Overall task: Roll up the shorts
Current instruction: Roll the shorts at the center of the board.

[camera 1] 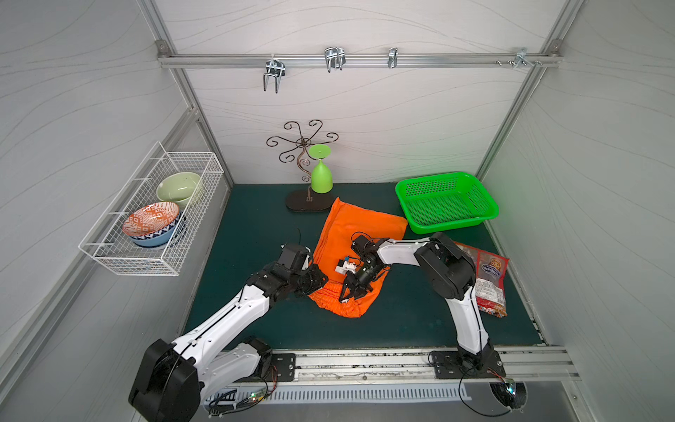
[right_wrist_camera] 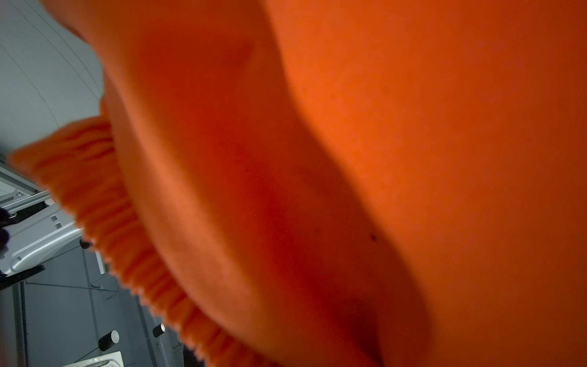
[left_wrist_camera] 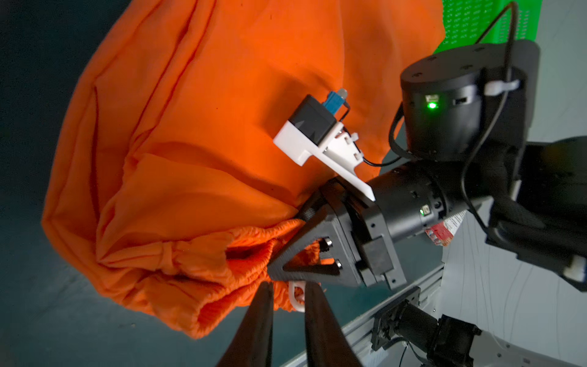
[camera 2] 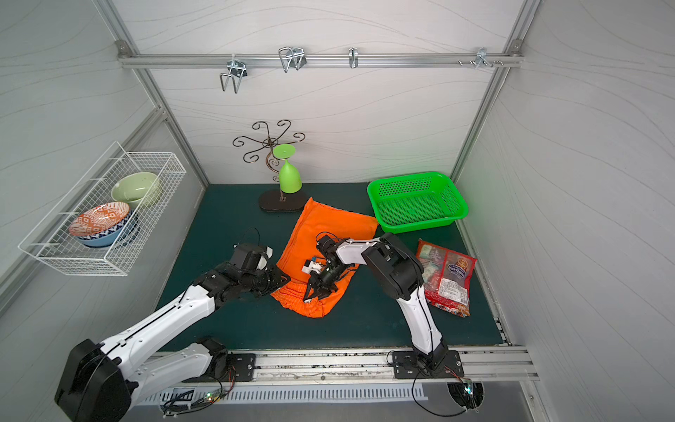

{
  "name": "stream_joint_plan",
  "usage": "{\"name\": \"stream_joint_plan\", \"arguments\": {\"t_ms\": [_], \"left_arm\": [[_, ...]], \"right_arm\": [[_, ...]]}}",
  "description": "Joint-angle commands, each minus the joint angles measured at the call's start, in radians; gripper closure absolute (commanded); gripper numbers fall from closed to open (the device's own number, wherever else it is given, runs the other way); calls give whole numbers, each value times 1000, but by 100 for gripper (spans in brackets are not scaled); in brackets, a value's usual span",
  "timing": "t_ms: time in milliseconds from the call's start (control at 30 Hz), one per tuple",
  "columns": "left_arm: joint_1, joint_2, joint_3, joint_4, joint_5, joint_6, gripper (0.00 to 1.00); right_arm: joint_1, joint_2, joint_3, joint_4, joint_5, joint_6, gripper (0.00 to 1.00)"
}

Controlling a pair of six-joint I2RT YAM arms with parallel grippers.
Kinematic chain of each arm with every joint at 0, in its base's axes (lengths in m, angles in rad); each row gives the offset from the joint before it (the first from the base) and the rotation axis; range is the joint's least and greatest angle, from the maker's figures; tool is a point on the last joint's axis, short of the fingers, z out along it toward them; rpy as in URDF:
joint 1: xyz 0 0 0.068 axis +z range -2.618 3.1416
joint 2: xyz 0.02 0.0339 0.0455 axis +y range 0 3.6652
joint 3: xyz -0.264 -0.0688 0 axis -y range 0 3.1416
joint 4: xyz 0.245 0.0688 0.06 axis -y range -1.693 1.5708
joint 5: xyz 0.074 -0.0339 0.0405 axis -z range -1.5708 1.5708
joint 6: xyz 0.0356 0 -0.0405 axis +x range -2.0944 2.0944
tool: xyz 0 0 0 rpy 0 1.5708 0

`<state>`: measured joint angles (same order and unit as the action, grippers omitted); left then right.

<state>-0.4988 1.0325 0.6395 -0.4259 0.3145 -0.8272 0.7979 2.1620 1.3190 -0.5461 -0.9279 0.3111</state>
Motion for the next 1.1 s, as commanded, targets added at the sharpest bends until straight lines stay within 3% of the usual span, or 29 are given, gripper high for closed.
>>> {"name": "stream_joint_plan", "arguments": {"t_ms": [0, 167, 400, 667, 867, 1067], "left_arm": [[-11, -20, 0, -89, 53, 22, 81], [-30, -57, -77, -55, 62, -11, 91], [-30, 54, -67, 37, -7, -5, 96], [-2, 175, -79, 147, -160, -45, 94], [43, 255, -80, 121, -199, -57, 94], [59, 296, -71, 90, -205, -44, 95]], "right_arm": [[-24, 40, -20, 39, 114, 8, 75], [-23, 44, -16, 39, 115, 11, 75], [-25, 45, -28, 51, 120, 16, 73], [-27, 28, -40, 46, 128, 4, 66], [-34, -43, -69, 2, 179, -42, 54], [-43, -159, -151, -22, 258, -78, 49]]}}
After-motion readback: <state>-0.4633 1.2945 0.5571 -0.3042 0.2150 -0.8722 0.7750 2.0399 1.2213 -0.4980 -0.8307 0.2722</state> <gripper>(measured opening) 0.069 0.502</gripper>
